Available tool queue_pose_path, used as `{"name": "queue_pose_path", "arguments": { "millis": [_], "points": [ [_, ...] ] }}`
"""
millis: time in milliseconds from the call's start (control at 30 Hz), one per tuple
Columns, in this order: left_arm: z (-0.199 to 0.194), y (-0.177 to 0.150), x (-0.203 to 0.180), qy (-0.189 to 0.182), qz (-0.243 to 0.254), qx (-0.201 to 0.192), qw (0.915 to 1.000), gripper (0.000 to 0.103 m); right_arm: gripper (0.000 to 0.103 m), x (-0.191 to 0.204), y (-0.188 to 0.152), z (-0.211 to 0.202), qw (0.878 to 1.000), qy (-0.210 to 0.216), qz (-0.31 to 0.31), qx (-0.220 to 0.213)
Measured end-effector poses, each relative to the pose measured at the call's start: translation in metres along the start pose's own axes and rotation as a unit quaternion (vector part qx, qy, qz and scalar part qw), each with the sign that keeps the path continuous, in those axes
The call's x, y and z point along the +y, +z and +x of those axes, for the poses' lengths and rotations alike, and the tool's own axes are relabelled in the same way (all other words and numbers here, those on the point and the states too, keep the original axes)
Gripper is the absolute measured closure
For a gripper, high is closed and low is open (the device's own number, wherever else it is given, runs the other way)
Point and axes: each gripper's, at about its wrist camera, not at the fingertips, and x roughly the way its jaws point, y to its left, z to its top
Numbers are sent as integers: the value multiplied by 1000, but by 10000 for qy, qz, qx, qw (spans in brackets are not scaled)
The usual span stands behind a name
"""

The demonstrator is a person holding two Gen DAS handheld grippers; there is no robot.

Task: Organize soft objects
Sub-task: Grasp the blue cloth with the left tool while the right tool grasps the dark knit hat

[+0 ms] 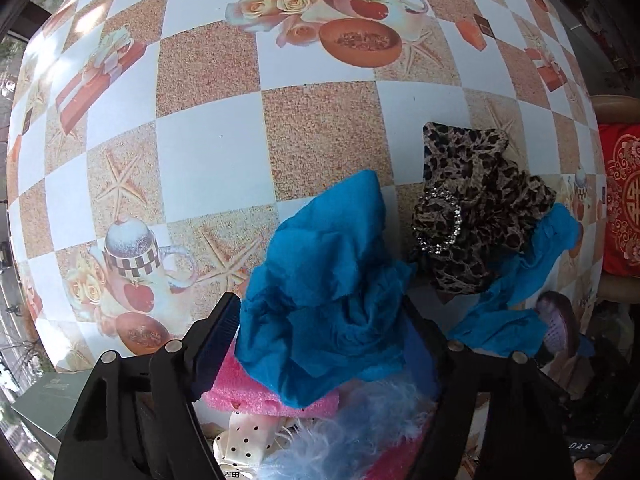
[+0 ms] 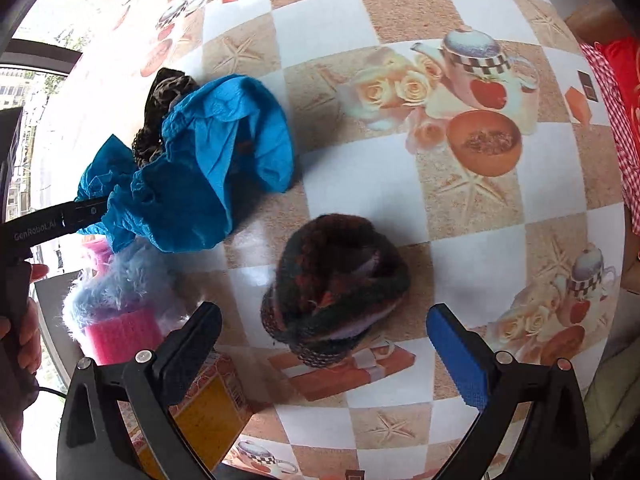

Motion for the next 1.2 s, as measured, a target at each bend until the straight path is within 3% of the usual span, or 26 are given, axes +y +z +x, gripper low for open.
{"name": "queue_pose_path", "arguments": {
  "millis": [100, 133, 200, 267, 300, 400, 600, 933, 1200],
  "points": [
    [7, 1, -3, 108, 58, 79, 9999, 25, 0, 3, 1, 10, 9998, -158, 53, -62],
    [8, 2, -4, 57, 82, 80, 9999, 31, 1, 3, 2, 11, 9998, -157, 81, -86],
    [9, 3, -8, -12, 101, 91, 9999, 42, 25, 1, 1, 12, 9999, -73, 118, -52],
    [8, 1, -13, 9, 181, 9, 9998, 53, 30, 3, 1, 11, 10000, -52, 15, -37],
    [6, 0, -19, -23, 236, -54, 9997, 67, 47, 4, 1, 9, 10000, -12, -62, -58],
    [-6, -5, -23, -50, 309, -326, 9990, 74, 56, 4, 13, -5, 9998, 66, -164, -108],
    [-42, -16, -22, -92, 333, -900, 9953, 75, 56, 4, 7, -25, 9990, 293, -142, -311],
    [-80, -47, -15, -112, 409, -1271, 9910, 75, 56, 7, 0, -72, 9968, 439, -211, -632],
    [-104, -82, -5, -88, 366, -1552, 9872, 75, 56, 35, -8, -100, 9939, 551, -476, -829]
  ]
}}
